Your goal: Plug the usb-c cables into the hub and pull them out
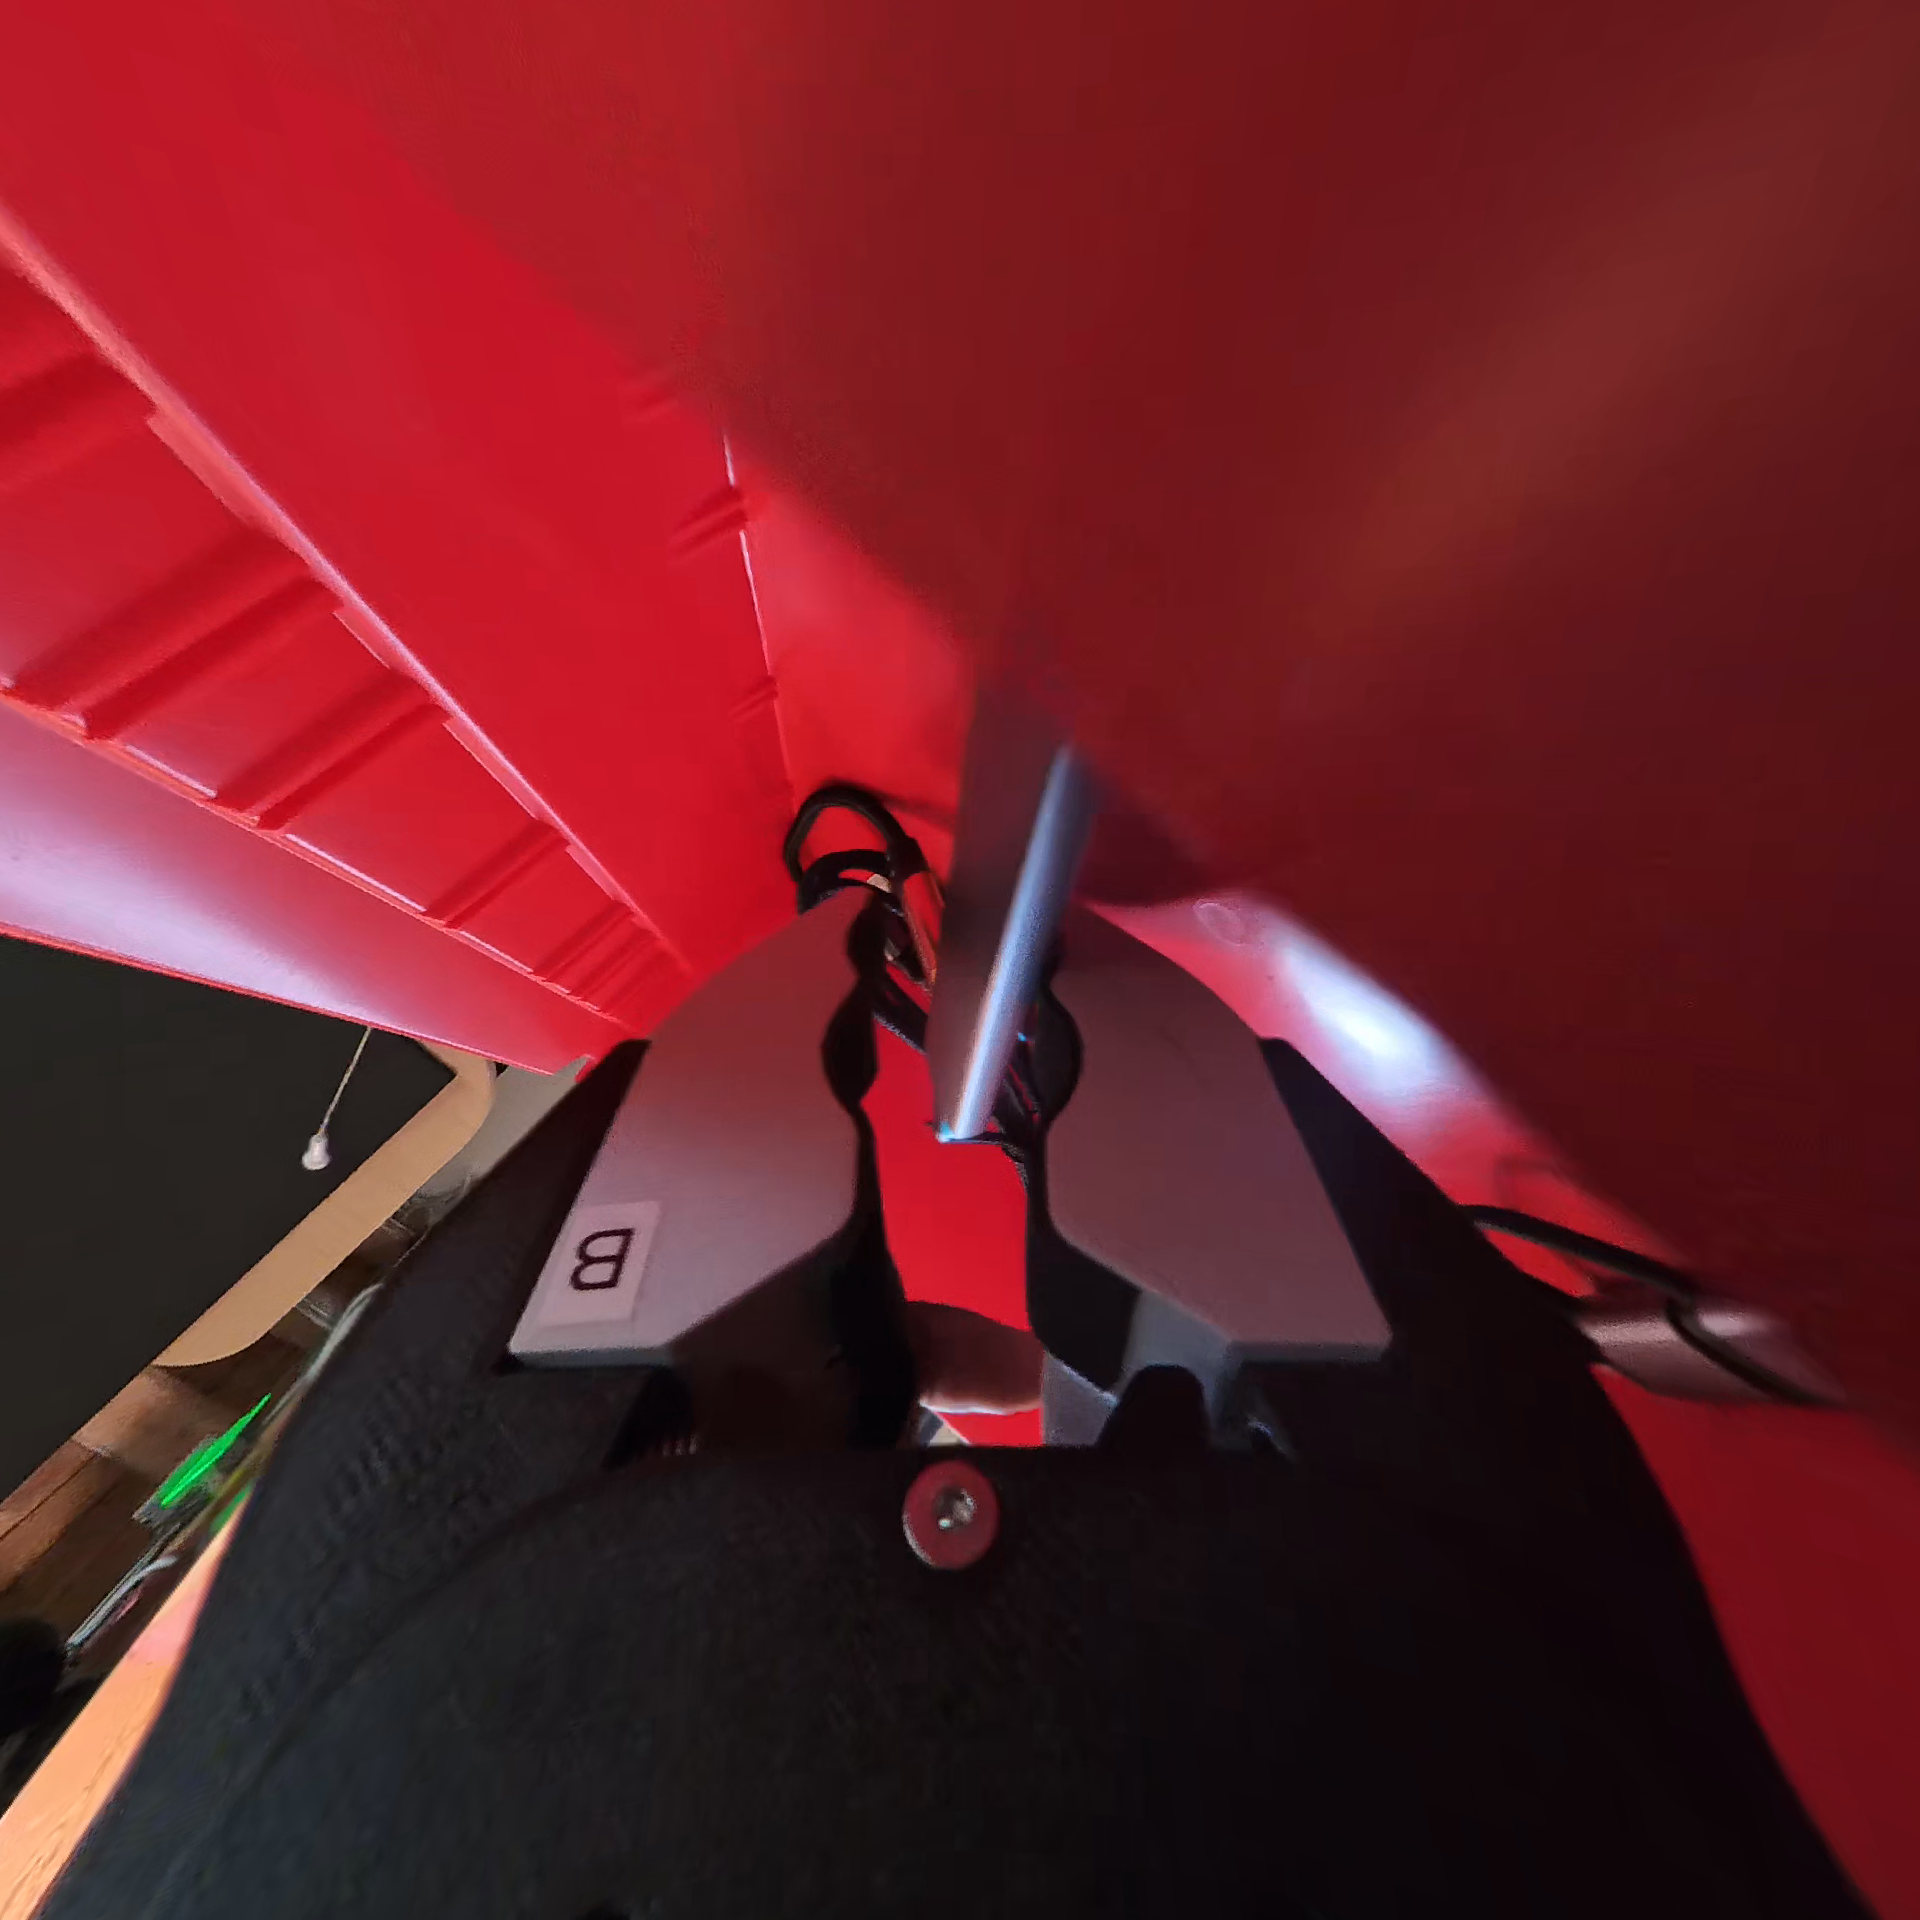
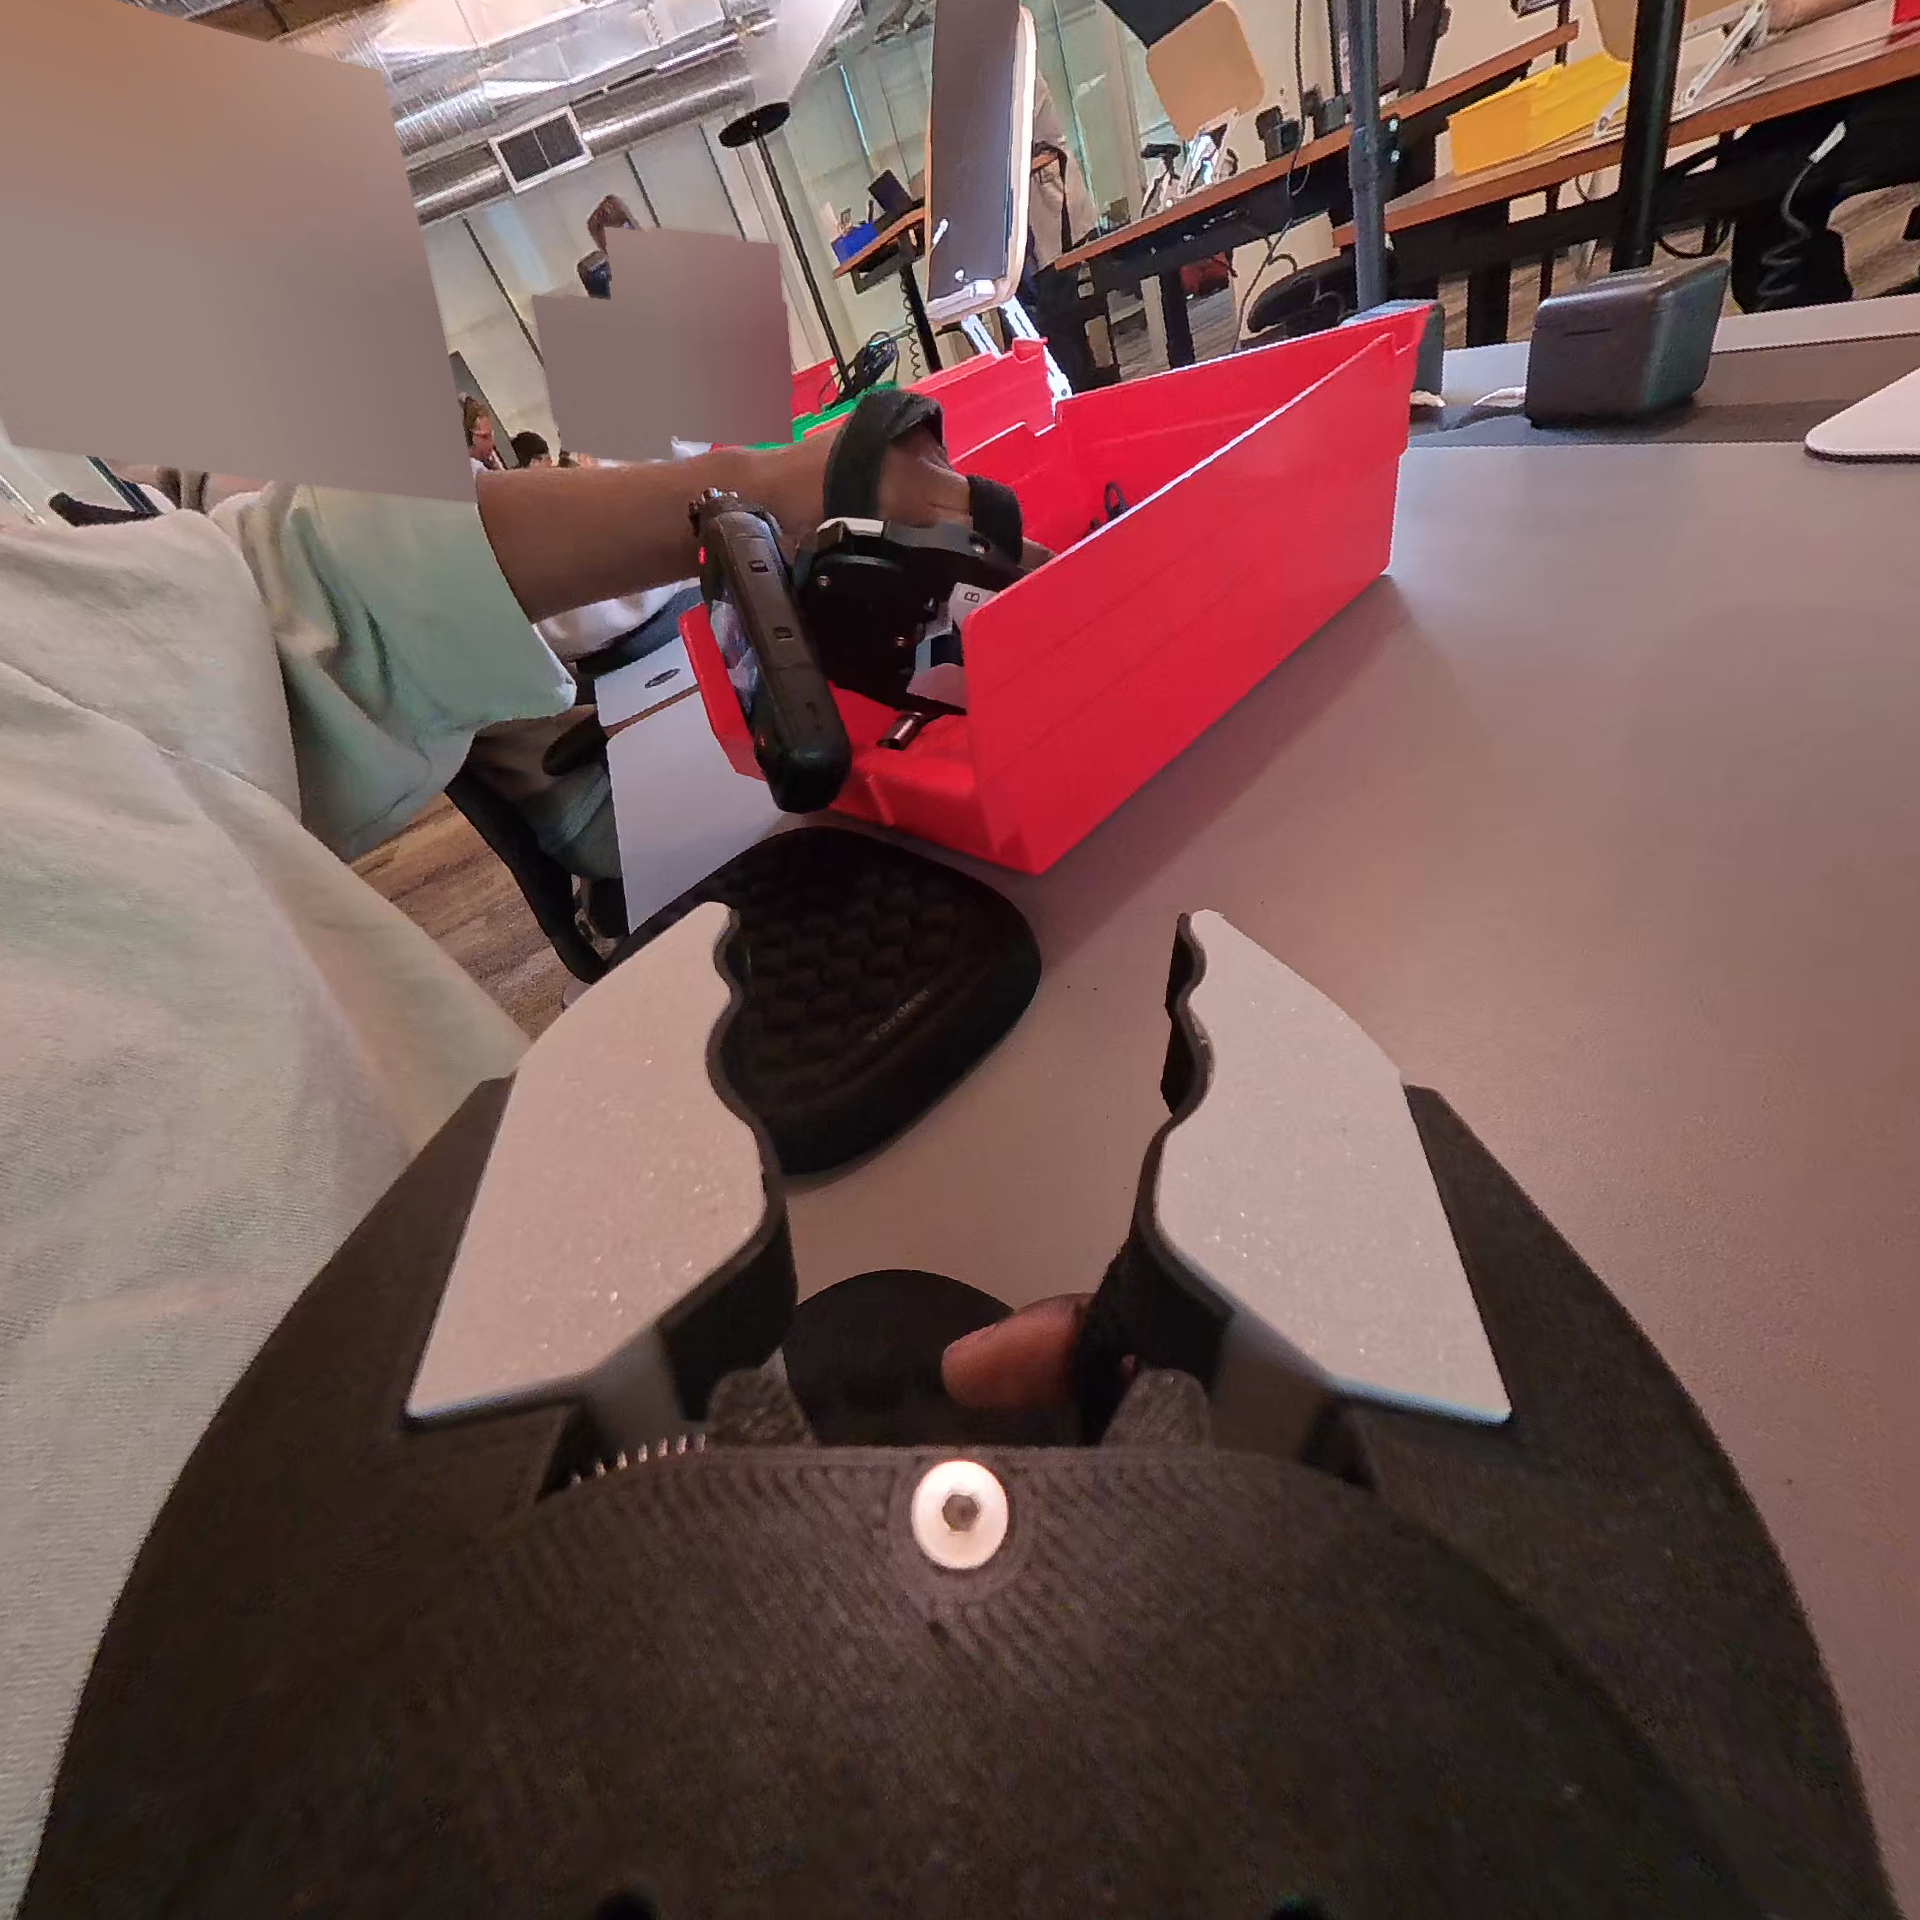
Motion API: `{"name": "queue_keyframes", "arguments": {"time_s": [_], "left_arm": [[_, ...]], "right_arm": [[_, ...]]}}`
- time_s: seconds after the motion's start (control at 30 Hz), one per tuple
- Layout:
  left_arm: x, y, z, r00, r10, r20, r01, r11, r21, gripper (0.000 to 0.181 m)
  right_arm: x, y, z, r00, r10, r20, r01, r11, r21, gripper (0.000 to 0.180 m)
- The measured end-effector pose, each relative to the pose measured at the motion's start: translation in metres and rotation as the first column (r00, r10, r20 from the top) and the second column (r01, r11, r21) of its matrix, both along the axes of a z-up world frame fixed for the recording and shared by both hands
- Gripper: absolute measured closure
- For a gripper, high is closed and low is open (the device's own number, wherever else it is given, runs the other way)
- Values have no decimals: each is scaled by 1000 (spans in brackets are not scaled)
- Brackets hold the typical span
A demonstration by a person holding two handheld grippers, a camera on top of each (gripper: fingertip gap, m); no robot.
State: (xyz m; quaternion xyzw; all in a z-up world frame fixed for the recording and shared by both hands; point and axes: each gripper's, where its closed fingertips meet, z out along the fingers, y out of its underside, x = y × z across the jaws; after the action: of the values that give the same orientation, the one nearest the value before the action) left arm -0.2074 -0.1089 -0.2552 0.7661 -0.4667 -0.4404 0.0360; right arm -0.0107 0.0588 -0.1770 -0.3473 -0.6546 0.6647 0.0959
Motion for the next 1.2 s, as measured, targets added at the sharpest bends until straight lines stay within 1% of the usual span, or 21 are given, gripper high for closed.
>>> {"name": "queue_keyframes", "arguments": {"time_s": [0.03, 0.07, 0.1, 0.17, 0.23, 0.27, 0.33, 0.4, 0.47, 0.53, 0.63, 0.77, 0.83, 0.87, 0.9, 0.97, 1.0, 1.07, 1.1, 1.13, 1.2], "left_arm": [[0, 0, -1, 1000, 3, 6, -3, 1000, 15, 164], [0, 1, 1, 1000, -1, 5, 0, 999, 49, 168], [0, 3, 4, 1000, 5, 20, -6, 995, 96, 170], [2, 3, 13, 990, 76, 116, -99, 974, 206, 170], [2, 6, 36, 973, 119, 200, -184, 918, 351, 171], [3, 7, 49, 958, 139, 252, -237, 876, 420, 171], [5, 7, 79, 921, 150, 358, -339, 761, 553, 171], [10, 5, 112, 881, 120, 459, -430, 609, 666, 171], [18, 4, 141, 836, 40, 548, -503, 457, 734, 171], [23, 2, 169, 814, -51, 579, -535, 326, 779, 171], [31, -2, 206, 808, -173, 562, -538, 171, 826, 171], [52, 0, 258, 786, -387, 482, -540, -52, 840, 172], [68, 6, 283, 753, -513, 413, -552, -149, 821, 172], [80, 10, 293, 720, -584, 375, -570, -189, 800, 172], [94, 14, 302, 670, -659, 343, -607, -220, 764, 172], [125, 28, 311, 542, -789, 289, -691, -223, 687, 172], [139, 39, 309, 482, -834, 267, -724, -207, 659, 172], [162, 66, 292, 381, -876, 295, -780, -133, 612, 172], [172, 80, 280, 322, -890, 321, -810, -83, 581, 172], [179, 93, 267, 256, -900, 353, -841, -27, 541, 172], [184, 114, 235, 154, -896, 416, -892, 55, 448, 172]], "right_arm": [[0, 0, 0, 1000, -1, 1, 1, 1000, -2, 103], [0, 1, 0, 1000, -4, 2, 4, 1000, -5, 104], [-1, 1, 0, 1000, -7, 4, 7, 1000, -10, 105], [-2, 2, 1, 1000, -9, 11, 9, 1000, -26, 107], [-2, 4, 1, 1000, -9, 23, 10, 999, -46, 109], [-3, 5, 2, 1000, -9, 29, 11, 998, -56, 109], [-3, 5, 2, 999, -6, 33, 8, 998, -66, 110], [-2, 3, 2, 1000, -2, 23, 3, 999, -52, 110], [-1, 1, 0, 1000, 2, 15, -2, 1000, -24, 110], [-1, -1, -2, 1000, 0, 11, 0, 1000, 0, 111], [-1, -1, -3, 1000, -4, 14, 4, 1000, 6, 113], [-3, 0, -2, 1000, -8, 26, 8, 1000, -16, 115], [-3, 1, -2, 1000, -9, 25, 9, 1000, -16, 116], [-2, 0, -2, 1000, -9, 22, 9, 1000, -13, 117], [-2, 0, -2, 1000, -9, 16, 9, 1000, -8, 117], [0, -1, -1, 1000, -9, -8, 10, 1000, 6, 117], [1, -2, 0, 999, -11, -31, 11, 1000, 18, 116], [5, -2, 7, 991, -34, -127, 40, 998, 46, 115], [8, 0, 15, 975, -58, -213, 72, 996, 58, 115], [12, 6, 26, 943, -94, -318, 122, 990, 70, 118], [16, 28, 46, 838, -178, -516, 274, 955, 115, 130]]}}
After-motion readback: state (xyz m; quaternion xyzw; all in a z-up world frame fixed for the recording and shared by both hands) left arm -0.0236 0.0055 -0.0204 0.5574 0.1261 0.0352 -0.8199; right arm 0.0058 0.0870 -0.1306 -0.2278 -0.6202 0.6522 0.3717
